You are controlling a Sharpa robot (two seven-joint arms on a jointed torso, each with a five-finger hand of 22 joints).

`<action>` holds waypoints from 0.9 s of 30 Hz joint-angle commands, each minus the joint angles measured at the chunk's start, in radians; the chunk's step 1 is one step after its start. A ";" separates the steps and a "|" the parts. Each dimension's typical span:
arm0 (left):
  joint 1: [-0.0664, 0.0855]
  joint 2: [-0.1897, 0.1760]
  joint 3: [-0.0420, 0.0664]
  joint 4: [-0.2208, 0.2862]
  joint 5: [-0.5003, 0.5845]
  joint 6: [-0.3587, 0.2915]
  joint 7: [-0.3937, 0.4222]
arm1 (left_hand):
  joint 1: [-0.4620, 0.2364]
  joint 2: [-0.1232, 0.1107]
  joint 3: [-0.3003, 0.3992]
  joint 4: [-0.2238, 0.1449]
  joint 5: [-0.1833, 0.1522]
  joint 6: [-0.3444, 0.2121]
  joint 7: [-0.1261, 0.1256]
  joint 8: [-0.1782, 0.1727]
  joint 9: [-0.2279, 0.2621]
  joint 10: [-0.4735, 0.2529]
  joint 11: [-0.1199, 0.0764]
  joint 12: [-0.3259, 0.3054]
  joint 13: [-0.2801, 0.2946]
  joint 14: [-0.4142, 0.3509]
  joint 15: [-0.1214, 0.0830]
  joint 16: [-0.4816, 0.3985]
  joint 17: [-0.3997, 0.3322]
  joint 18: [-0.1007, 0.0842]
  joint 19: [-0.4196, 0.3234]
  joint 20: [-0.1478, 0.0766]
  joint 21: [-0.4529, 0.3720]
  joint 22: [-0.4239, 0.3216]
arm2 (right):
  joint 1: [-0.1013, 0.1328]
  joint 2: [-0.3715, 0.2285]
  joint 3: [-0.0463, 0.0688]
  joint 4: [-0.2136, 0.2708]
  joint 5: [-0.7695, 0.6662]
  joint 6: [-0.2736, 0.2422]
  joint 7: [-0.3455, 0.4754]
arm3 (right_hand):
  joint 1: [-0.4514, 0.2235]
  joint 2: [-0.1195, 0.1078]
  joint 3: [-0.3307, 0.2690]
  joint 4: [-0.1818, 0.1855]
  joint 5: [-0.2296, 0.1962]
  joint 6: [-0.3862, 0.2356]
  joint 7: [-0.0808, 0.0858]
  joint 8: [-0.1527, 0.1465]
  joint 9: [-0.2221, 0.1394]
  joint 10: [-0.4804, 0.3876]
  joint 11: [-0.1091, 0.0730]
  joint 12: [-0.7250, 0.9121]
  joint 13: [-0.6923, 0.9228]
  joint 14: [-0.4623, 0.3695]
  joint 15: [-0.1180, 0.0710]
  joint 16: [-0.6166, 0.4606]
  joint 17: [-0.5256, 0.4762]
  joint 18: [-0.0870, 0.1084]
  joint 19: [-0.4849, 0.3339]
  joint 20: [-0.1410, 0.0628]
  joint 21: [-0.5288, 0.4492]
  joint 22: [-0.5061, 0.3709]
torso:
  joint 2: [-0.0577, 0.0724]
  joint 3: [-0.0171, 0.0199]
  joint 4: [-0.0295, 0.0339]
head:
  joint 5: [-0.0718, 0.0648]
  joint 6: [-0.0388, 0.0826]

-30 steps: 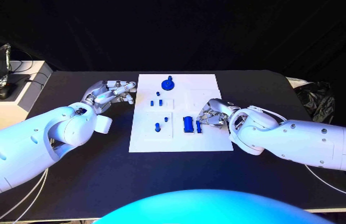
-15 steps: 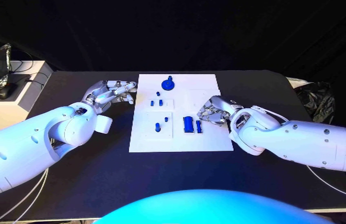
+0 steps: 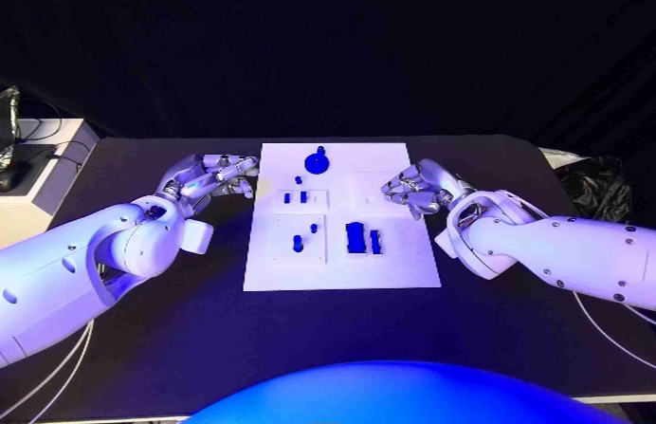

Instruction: Assemble the parts on the task board

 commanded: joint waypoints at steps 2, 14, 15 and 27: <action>0.000 0.018 0.001 -0.017 0.028 -0.021 0.056 | -0.005 -0.006 -0.002 0.000 -0.001 -0.007 -0.004 -0.003 0.001 -0.006 -0.002 0.004 0.001 -0.007 0.001 -0.014 -0.005 0.001 -0.005 0.006 -0.011 -0.009 | 0.015 0.021 0.004 -0.078 0.417 0.000 0.281 | -0.002 -0.023 -0.009 0.013 0.008 -0.017 0.002 -0.002 0.000 -0.055 -0.004 -0.116 -0.081 -0.020 0.003 -0.105 -0.103 0.020 -0.022 0.005 -0.069 -0.013 | -0.012 -0.0045 -0.0049 | 0.001 0.032; 0.002 0.092 0.004 -0.136 0.095 -0.110 0.171 | 0.010 -0.008 0.008 0.001 -0.007 -0.018 -0.018 -0.004 0.000 0.015 0.016 -0.123 -0.005 0.029 0.048 -0.482 -0.209 -0.030 -0.124 0.064 -0.196 -0.227 | 0.032 0.164 0.030 -0.390 0.841 0.165 0.513 | 0.000 -0.022 -0.093 0.047 -0.029 -0.061 0.010 0.000 -0.001 -0.129 0.046 -0.621 -0.681 -0.215 0.074 -0.653 -0.404 -0.054 -0.364 0.075 -0.138 -0.320 | -0.060 -0.0095 -0.0253 | 0.027 0.125; 0.002 0.098 0.004 -0.147 0.097 -0.118 0.176 | 0.010 -0.011 0.006 0.001 -0.008 -0.030 -0.022 -0.004 -0.001 0.014 0.023 -0.154 -0.007 0.049 0.055 -0.570 -0.234 -0.033 -0.153 0.076 -0.197 -0.289 | 0.031 0.177 0.032 -0.412 0.863 0.179 0.523 | -0.002 -0.019 -0.096 0.052 -0.033 -0.063 0.015 -0.001 0.000 -0.111 0.058 -0.673 -0.766 -0.230 0.087 -0.711 -0.445 -0.061 -0.406 0.088 -0.136 -0.362 | -0.063 -0.0085 -0.0274 | 0.030 0.130; 0.006 0.148 0.002 -0.224 0.089 -0.118 0.146 | -0.470 -0.080 0.098 -0.047 -0.216 -1.018 -0.156 -0.069 -0.064 -1.090 -0.111 -0.236 -0.067 -0.965 -0.060 -0.850 -0.404 -0.123 -1.083 -0.061 -0.255 -1.164 | 0.025 0.243 0.039 -0.513 0.892 0.182 0.505 | -0.424 -0.050 -0.268 0.194 -0.253 -0.442 -0.112 -0.069 -0.066 -0.492 -0.002 -0.859 -1.191 -0.612 0.075 -1.155 -0.955 -0.090 -1.463 0.085 -0.198 -1.308 | -0.073 -0.0035 -0.0348 | 0.047 0.153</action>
